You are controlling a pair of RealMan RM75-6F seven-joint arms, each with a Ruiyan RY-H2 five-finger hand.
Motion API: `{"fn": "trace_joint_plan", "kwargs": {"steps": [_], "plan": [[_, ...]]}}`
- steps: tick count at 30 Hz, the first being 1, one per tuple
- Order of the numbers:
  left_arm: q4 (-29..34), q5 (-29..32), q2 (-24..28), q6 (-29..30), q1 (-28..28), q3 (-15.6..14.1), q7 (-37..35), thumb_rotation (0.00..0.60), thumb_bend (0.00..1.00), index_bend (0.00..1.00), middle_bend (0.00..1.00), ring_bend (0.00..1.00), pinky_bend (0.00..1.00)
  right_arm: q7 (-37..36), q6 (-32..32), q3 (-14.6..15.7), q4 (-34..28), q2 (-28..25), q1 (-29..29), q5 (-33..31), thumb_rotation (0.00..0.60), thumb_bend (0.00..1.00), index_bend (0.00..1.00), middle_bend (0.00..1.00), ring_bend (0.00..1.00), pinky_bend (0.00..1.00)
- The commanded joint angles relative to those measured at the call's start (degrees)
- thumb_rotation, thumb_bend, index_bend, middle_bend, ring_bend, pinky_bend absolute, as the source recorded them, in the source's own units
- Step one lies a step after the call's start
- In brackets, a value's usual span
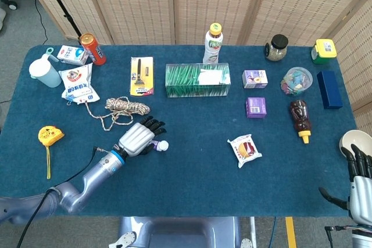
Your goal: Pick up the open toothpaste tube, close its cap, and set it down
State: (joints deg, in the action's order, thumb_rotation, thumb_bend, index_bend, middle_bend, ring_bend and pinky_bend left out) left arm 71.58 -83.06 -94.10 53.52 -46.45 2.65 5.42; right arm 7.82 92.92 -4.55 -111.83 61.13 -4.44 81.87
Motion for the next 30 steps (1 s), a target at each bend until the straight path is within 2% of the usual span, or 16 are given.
{"fn": "trace_joint_plan", "kwargs": {"steps": [1, 18, 25, 30], "plan": [[0.06, 0.3, 0.01, -0.46, 0.23, -0.19, 0.15, 0.6, 0.45, 0.26, 0.2, 0.19, 0.14, -0.02, 0.04, 0.03, -0.01, -0.03, -0.05, 0.03, 0.6, 0.0, 0.09, 0.02, 0.0, 0.0], [5.04, 3.27, 2.59, 0.15, 3.3, -0.47, 3.14, 0.6, 0.45, 0.26, 0.21, 0.18, 0.15, -0.18, -0.18, 0.01, 0.04, -0.11, -0.05, 0.23, 0.6, 0.0, 0.09, 0.02, 0.0, 0.0], [5.04, 5.15, 0.67, 0.4, 3.9, 0.31, 6.12, 0.6, 0.45, 0.26, 0.21, 0.21, 0.23, -0.34, -0.09, 0.04, 0.14, -0.04, -0.17, 0.25, 0.6, 0.0, 0.09, 0.02, 0.0, 0.0], [4.78, 6.64, -0.68, 0.13, 3.7, 1.46, 7.38, 0.6, 0.45, 0.27, 0.22, 0.22, 0.23, -0.42, 0.11, 0.07, 0.13, -0.15, -0.34, 0.29, 0.6, 0.0, 0.09, 0.02, 0.0, 0.0]]}}
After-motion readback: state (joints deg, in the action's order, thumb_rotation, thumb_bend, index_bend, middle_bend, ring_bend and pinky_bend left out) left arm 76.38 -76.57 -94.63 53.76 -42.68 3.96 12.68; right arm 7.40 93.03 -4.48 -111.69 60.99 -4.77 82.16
